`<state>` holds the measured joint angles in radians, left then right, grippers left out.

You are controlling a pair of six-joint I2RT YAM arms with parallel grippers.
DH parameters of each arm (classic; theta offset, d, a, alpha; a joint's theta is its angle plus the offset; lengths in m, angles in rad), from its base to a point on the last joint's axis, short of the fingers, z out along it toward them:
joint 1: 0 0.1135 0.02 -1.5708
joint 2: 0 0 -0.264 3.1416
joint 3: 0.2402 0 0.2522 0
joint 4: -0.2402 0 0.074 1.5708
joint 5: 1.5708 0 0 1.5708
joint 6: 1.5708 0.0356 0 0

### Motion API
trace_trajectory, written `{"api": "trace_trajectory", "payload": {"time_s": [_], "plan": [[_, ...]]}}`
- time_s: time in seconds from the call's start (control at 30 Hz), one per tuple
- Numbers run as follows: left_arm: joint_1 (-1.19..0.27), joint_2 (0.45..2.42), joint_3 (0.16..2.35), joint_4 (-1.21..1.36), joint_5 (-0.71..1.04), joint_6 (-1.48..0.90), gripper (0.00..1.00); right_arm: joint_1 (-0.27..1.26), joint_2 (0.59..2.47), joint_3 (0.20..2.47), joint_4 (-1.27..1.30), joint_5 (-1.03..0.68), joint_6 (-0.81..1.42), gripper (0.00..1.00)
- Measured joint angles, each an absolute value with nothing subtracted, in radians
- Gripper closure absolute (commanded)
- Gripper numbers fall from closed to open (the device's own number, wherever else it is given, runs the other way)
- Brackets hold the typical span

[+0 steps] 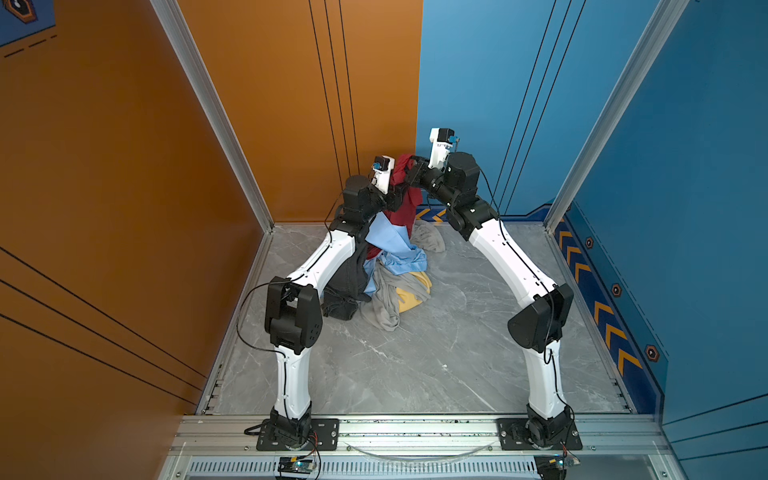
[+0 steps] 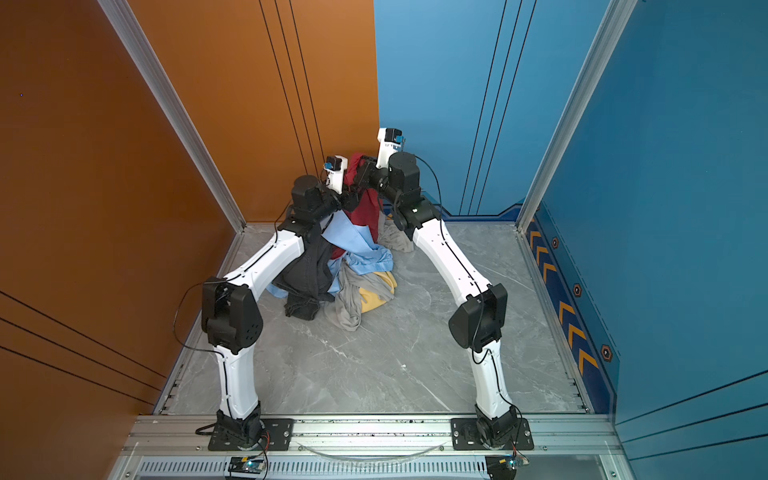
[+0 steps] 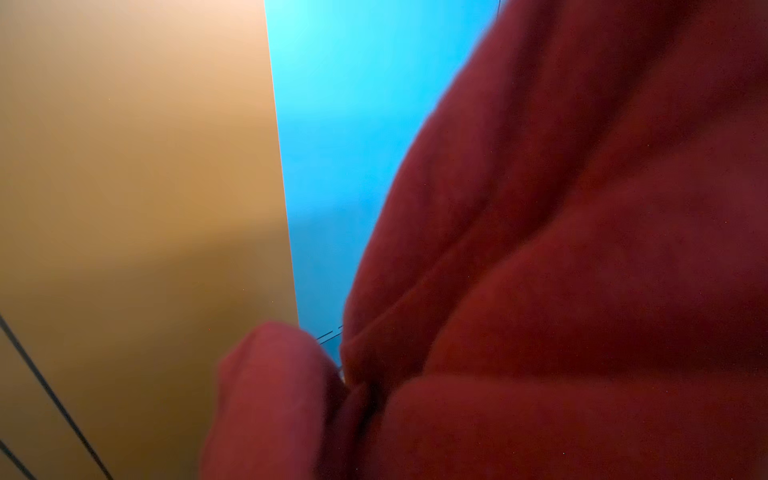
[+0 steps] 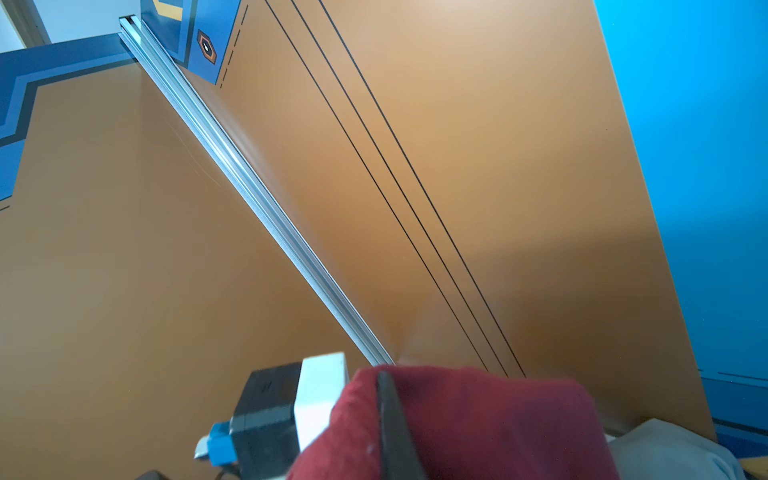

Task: Pick out a specific cloth from the pile
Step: 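Raise the red shirt with both grippers, pulling it free of the pile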

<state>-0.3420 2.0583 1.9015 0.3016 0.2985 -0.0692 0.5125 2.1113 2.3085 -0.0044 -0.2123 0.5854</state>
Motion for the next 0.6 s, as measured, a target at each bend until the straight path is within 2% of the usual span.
{"api": "trace_trajectory", "payload": {"time_s": [0.17,0.2,0.33,0.37,0.47,0.6], "plan": [[-0.341,2.075,1.951,0.327,0.300,-0.134,1.00,0.509,2.025,2.170,0.039,-0.212,0.585,1.00],[-0.340,2.075,1.959,0.326,0.304,-0.146,1.00,0.506,2.002,2.134,0.046,-0.212,0.584,0.96],[-0.335,2.075,1.987,0.325,0.313,-0.210,1.00,0.494,1.895,1.960,0.082,-0.203,0.551,0.48],[-0.330,2.075,1.991,0.325,0.313,-0.227,1.00,0.488,1.863,1.908,0.091,-0.200,0.541,0.39],[-0.305,2.075,2.005,0.322,0.314,-0.279,1.00,0.470,1.781,1.768,0.126,-0.194,0.495,0.22],[-0.257,2.074,2.041,0.310,0.315,-0.358,1.00,0.449,1.722,1.609,0.192,-0.190,0.439,0.14]]}}
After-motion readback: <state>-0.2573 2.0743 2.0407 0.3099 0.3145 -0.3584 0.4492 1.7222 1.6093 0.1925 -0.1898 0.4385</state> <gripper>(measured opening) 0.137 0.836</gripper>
